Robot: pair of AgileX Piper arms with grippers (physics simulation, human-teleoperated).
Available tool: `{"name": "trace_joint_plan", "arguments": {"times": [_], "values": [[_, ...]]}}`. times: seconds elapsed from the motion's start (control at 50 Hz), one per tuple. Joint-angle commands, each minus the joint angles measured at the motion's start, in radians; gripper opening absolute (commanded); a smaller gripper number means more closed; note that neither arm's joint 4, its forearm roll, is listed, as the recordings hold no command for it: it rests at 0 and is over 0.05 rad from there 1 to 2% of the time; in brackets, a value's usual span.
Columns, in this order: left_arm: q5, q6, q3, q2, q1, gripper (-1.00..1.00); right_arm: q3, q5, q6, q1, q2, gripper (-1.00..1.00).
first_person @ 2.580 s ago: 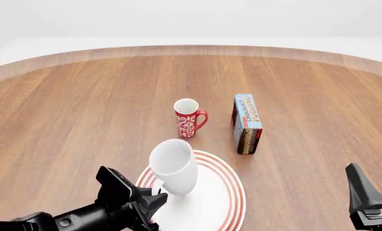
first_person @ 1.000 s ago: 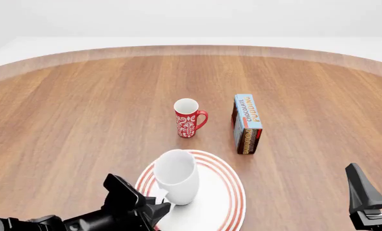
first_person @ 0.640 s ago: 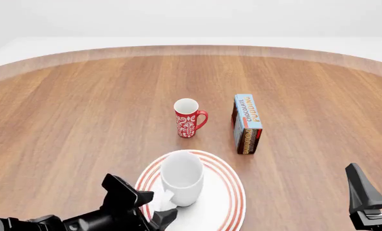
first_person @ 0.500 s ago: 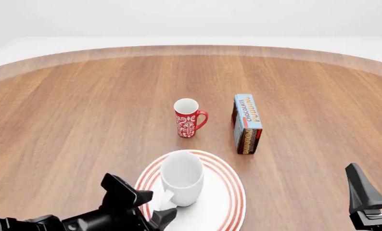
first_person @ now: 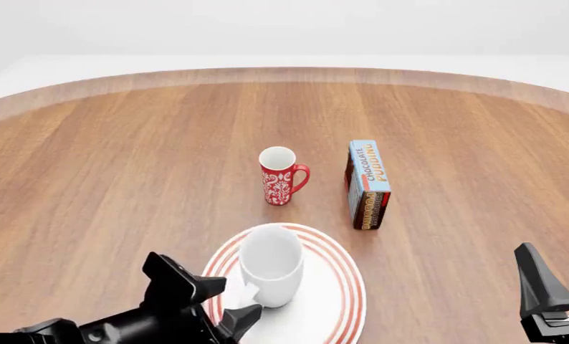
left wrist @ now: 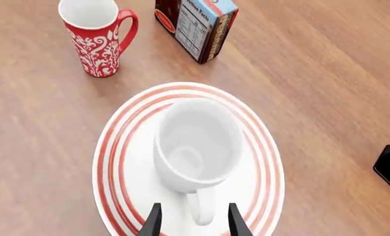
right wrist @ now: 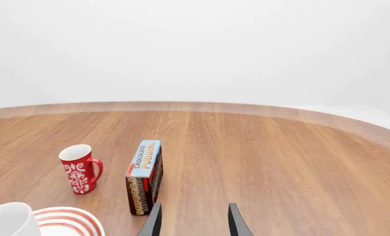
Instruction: Pick up the white mug and put it on the plate, and put the chocolate pudding to the right of the plate.
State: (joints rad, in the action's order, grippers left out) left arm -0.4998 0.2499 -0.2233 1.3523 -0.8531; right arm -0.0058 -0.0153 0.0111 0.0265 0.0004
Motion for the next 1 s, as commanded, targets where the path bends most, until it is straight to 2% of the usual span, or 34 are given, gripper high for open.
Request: {"name": "trace_joint_plan", "arguments": {"times": [0.02,0.18,0.56,0.74,0.88,1.0], "values": [[0.036,-0.006,-0.005,-0.054,-0.007,1.00,0.000,0.000,0.000,0.000,0.000,1.00],[0.080,-0.018,-0.010,-0.107,0.001,1.00,0.000,0.000,0.000,-0.001,0.000,1.00],[0.265,-0.076,-0.034,-0.334,0.051,1.00,0.000,0.000,0.000,0.000,0.000,1.00],[0.381,-0.131,-0.057,-0.467,0.113,1.00,0.000,0.000,0.000,0.000,0.000,1.00],[0.541,-0.217,-0.109,-0.635,0.209,1.00,0.000,0.000,0.000,0.000,0.000,1.00],[0.539,-0.222,-0.101,-0.653,0.232,1.00,0.000,0.000,0.000,0.000,0.000,1.00]]}}
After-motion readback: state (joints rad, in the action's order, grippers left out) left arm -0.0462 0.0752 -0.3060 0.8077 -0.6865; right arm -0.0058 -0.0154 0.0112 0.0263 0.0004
